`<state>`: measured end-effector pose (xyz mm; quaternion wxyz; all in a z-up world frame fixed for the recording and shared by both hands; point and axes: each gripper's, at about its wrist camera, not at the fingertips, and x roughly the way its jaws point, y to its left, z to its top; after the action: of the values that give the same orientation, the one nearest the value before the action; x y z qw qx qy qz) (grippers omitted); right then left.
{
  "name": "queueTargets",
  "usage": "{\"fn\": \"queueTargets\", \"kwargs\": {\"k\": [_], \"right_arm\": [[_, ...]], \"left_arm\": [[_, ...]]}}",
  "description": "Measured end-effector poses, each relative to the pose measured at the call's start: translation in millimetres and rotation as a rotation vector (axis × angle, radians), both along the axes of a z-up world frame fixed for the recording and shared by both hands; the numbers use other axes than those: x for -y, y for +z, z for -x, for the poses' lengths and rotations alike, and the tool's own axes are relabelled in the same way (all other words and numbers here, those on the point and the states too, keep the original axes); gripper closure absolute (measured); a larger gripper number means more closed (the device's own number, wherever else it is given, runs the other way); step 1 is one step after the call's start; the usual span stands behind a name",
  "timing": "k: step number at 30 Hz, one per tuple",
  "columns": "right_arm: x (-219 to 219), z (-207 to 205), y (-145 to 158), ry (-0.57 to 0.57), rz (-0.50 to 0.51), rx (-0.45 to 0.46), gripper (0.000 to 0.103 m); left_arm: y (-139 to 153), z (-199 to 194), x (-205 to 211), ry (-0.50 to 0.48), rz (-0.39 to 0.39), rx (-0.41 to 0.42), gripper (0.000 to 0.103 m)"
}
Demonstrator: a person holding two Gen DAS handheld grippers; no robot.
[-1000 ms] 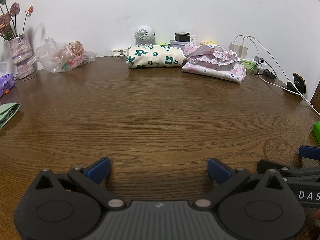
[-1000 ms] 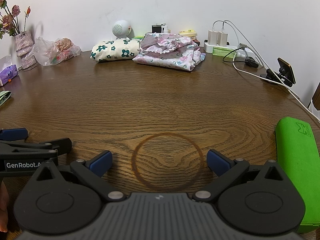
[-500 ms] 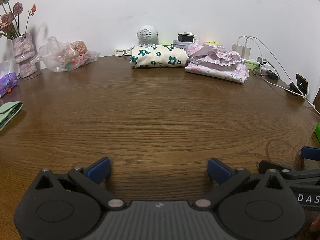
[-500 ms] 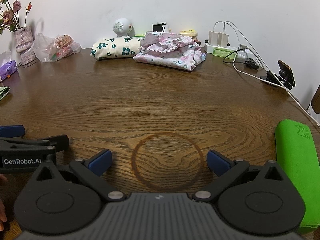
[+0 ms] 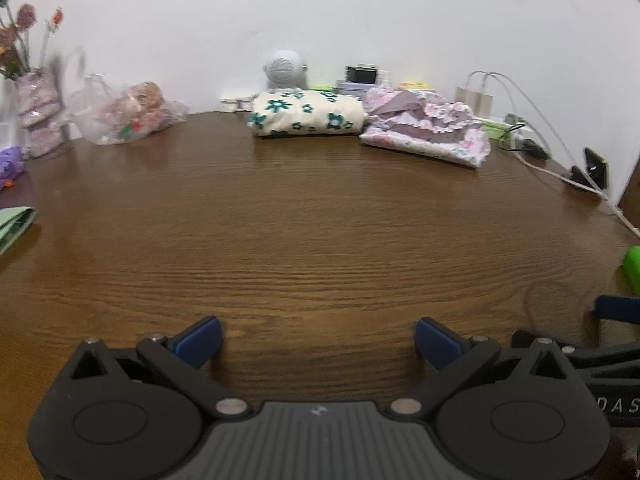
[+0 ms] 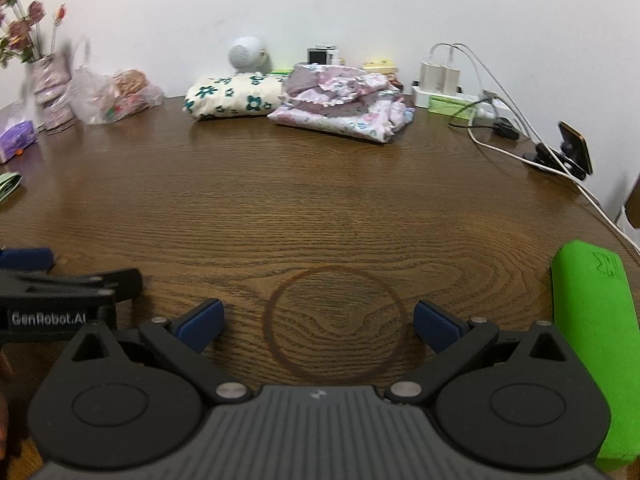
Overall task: Fold clothes
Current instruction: 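Reach both grippers to the pink floral garment pile and grasp it, then lift the pink floral garment with both grippers and shake it out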
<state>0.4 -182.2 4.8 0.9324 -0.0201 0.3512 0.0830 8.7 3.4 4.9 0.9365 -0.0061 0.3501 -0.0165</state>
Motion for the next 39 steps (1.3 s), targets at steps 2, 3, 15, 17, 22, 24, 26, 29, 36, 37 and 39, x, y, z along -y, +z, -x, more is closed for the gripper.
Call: {"fn": "queueTargets", "kwargs": {"k": [2, 3, 15, 17, 22, 24, 26, 29, 36, 37, 39], "right_arm": [[7, -8, 10, 0.018, -0.039, -0.045, 0.000], [14, -15, 18, 0.023, -0.084, -0.058, 0.000], [85, -204, 67, -0.088, -0.289, -0.075, 0.006], [85, -230, 62, -0.091, -0.295, -0.072, 0.014], [69, -270, 51, -0.015, -0.303, -0.096, 0.042], [64, -282, 47, -0.011, -0.313, -0.114, 0.092], [61, -293, 44, -0.015, -0.334, -0.134, 0.100], [61, -276, 73, 0.043, -0.365, -0.070, 0.102], [75, -168, 210, 0.183, -0.327, 0.230, 0.102], [77, -148, 230, 0.198, -0.320, 0.269, 0.102], [77, -104, 269, 0.231, -0.310, 0.346, 0.102]], "left_arm": [[11, -12, -2, -0.041, 0.014, 0.006, 0.000], [17, -19, -2, -0.064, 0.016, 0.019, 0.000], [49, -219, 29, -0.194, 0.087, 0.099, 0.014], [47, -250, 37, -0.170, 0.125, 0.094, 0.015], [38, -283, 57, -0.258, -0.037, 0.133, 0.036], [34, -292, 62, -0.297, -0.053, 0.114, 0.078], [32, -301, 62, -0.288, -0.002, 0.079, 0.100], [47, -285, 52, -0.280, 0.136, 0.156, 0.100], [138, -199, 46, -0.387, 0.304, 0.398, 0.101], [159, -179, 44, -0.392, 0.316, 0.447, 0.101], [193, -141, 40, -0.407, 0.315, 0.537, 0.101]]}}
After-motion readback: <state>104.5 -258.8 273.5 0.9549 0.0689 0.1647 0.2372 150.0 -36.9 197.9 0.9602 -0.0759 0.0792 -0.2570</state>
